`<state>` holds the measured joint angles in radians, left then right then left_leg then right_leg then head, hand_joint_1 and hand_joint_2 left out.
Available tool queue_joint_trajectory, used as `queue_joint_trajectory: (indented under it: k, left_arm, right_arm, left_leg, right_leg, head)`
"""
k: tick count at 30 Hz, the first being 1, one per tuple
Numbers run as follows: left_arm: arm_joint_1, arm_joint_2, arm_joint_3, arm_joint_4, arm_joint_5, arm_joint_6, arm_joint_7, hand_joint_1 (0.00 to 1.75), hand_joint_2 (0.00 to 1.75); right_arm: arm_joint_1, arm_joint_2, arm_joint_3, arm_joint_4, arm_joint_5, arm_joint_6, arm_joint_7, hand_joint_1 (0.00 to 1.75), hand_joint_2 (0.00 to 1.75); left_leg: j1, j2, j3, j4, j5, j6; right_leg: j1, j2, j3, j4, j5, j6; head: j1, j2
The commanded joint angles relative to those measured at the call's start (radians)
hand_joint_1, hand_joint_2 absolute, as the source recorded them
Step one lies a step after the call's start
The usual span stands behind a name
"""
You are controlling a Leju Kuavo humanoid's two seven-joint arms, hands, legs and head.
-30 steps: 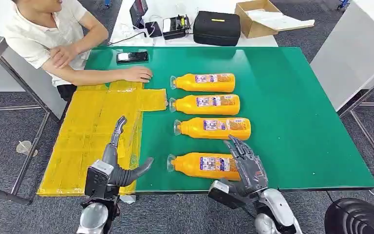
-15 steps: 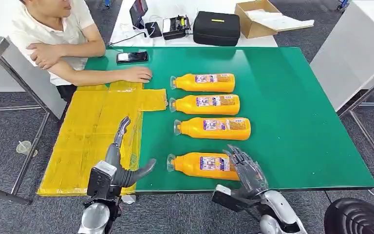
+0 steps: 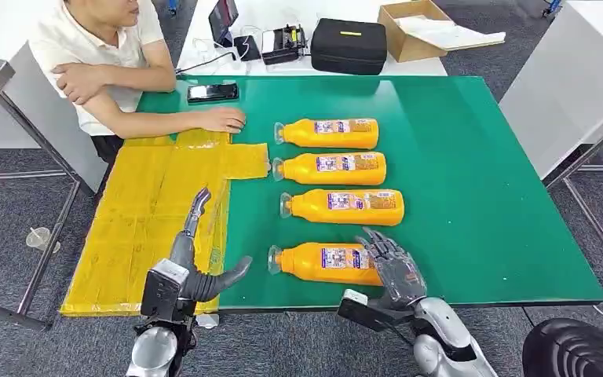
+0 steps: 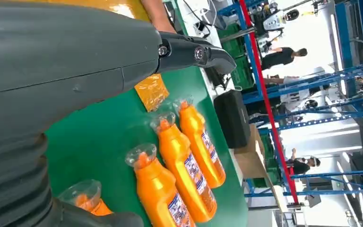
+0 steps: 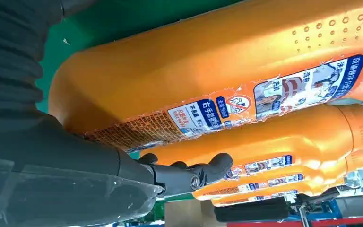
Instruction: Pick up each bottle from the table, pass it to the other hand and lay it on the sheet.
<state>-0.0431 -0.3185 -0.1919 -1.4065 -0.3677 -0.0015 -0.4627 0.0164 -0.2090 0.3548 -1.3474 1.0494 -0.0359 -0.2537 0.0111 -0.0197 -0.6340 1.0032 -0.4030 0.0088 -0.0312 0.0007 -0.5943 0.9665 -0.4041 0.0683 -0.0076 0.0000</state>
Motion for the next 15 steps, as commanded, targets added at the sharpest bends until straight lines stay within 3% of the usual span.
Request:
queue_joint_trajectory:
  k: [1, 6, 15]
  left_arm:
    - [-0.022, -0.03, -0.008, 0.061, 0.002, 0.0, 0.003, 0.0, 1.75]
    - [-0.022, -0.03, -0.008, 0.061, 0.002, 0.0, 0.003, 0.0, 1.75]
    - [-0.029, -0.03, -0.018, 0.066, 0.001, 0.001, 0.003, 0.0, 1.75]
  right_arm:
    - [-0.026, 0.006, 0.028, 0.084, -0.001, 0.004, -0.001, 0.0, 1.75]
    - [-0.029, 0.005, 0.027, 0.084, -0.001, 0.004, 0.0, 0.0, 1.75]
    - [-0.147, -0.005, 0.054, 0.233, -0.023, 0.038, -0.02, 0.0, 1.75]
  left_leg:
    - [0.0, 0.0, 0.002, 0.0, -0.001, 0.0]
    - [0.001, 0.001, 0.004, 0.0, -0.001, 0.0]
    - [0.0, 0.002, 0.004, 0.0, -0.001, 0.0]
  right_leg:
    - [0.001, -0.001, 0.003, -0.001, -0.001, -0.002]
    - [0.001, -0.001, 0.004, -0.001, -0.001, -0.002]
    - [0.001, 0.0, 0.004, -0.001, 0.0, -0.002]
  head:
    - [0.0, 0.0]
    - [0.0, 0.0]
    - [0.0, 0.0]
